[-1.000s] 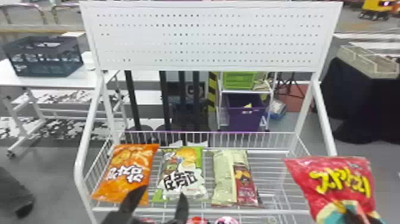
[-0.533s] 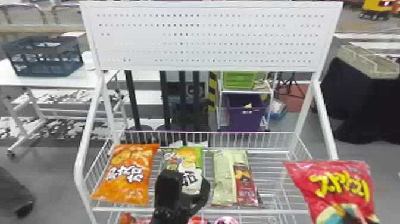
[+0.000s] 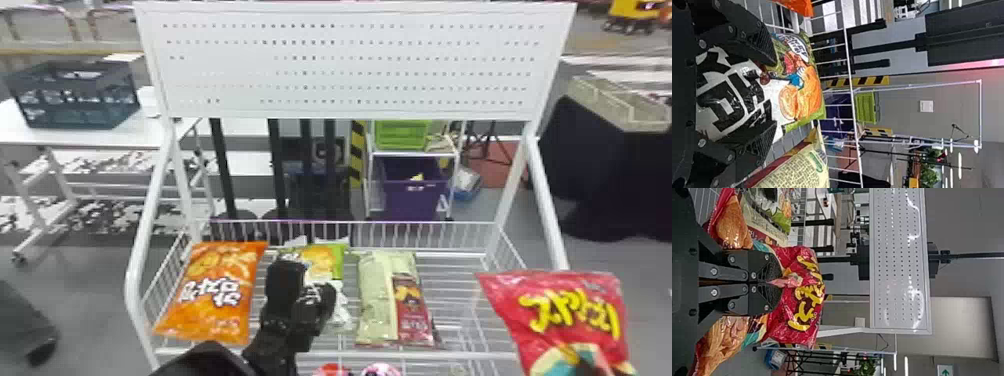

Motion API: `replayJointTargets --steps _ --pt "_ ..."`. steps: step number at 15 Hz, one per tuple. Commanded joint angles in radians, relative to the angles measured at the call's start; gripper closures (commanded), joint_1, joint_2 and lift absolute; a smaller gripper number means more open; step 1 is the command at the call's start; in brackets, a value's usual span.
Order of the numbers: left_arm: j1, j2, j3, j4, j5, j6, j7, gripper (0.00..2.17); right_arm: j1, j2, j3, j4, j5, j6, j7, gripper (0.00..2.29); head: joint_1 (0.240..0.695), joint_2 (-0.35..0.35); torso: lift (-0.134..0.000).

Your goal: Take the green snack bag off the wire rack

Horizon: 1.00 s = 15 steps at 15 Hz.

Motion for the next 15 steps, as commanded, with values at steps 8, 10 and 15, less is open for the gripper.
replayJointTargets --steps 8,10,15 --pt "0.033 0.019 0.018 -0.099 0.009 0.108 0.006 2.12 -0.003 -0.003 0.000 -0.001 -0.001 0.000 0.000 2.18 0.499 0.000 0.000" --pt "0.071 0.028 0.058 -0.177 -0.003 0.105 0.028 2.12 -0.003 -0.004 0.000 -0.001 -0.001 0.000 0.000 2.18 0.499 0.000 0.000" --pt "0.263 0.096 0.201 -0.472 -0.054 0.105 0.105 2.11 -0.008 -0.007 0.000 0.001 -0.005 0.000 0.000 2.18 0.499 0.000 0.000"
